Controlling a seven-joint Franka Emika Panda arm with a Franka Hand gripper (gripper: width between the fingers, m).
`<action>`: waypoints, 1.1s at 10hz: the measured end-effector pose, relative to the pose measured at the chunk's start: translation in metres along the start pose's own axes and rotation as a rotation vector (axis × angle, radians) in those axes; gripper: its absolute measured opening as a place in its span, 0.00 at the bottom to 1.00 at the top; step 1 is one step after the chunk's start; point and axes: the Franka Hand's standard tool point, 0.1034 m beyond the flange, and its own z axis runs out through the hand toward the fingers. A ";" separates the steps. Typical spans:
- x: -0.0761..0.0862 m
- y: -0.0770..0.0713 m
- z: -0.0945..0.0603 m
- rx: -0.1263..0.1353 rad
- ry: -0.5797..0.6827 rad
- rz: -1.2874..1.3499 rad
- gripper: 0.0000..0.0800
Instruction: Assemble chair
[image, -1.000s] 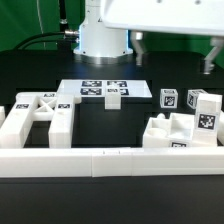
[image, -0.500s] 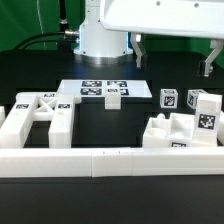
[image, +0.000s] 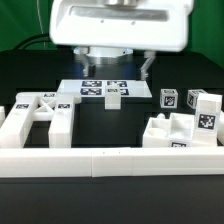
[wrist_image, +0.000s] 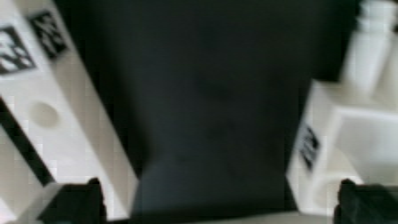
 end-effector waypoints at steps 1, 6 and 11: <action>0.001 -0.002 -0.001 0.002 -0.004 -0.006 0.81; -0.016 0.010 0.007 0.009 -0.164 -0.196 0.81; -0.034 0.006 0.007 0.024 -0.462 -0.216 0.81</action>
Offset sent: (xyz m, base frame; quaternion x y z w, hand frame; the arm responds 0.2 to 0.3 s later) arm 0.0000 0.0000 0.0000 0.0000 0.0000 0.0000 1.0000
